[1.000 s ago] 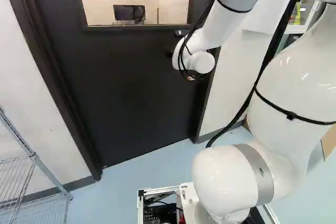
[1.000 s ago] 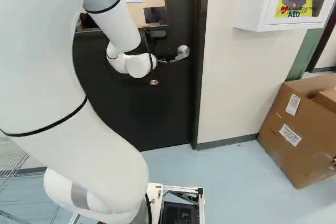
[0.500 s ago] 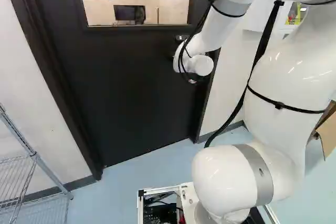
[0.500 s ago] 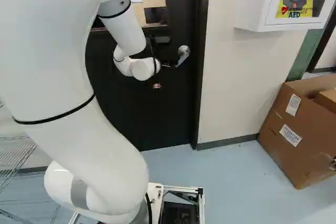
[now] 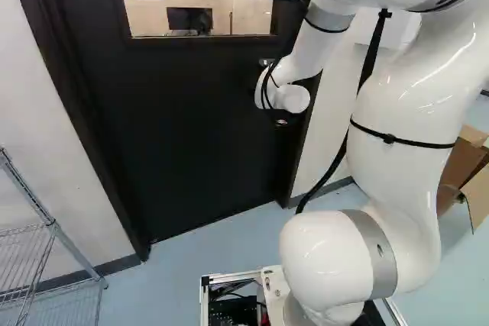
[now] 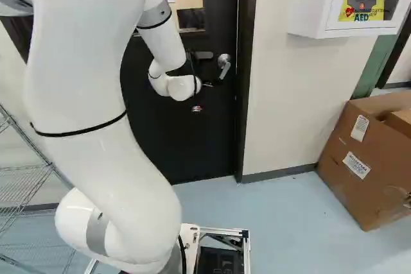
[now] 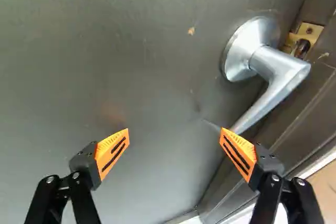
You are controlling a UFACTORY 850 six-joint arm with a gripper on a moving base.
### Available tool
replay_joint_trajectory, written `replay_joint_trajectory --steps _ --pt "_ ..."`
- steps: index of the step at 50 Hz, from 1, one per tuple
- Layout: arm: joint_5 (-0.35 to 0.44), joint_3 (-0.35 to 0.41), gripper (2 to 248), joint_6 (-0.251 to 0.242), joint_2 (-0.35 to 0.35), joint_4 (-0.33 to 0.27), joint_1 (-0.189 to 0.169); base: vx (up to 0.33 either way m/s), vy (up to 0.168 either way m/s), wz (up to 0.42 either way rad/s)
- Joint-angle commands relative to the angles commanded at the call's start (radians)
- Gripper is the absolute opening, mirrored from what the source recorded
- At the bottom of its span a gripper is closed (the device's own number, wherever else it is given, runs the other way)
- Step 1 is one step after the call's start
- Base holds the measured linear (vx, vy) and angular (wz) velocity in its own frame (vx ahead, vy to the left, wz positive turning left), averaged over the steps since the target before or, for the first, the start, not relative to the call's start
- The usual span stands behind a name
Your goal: Open the door and move inside
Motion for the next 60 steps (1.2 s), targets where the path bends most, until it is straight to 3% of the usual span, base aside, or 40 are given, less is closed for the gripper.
replay_joint_trajectory --steps 27,60 --pt "0.000 -0.011 247 0.000 -0.013 0.010 0.003 0.000 0.000 0.000" --pt "0.000 -0.147 247 0.000 -0.130 0.231 0.064 0.000 0.000 0.000"
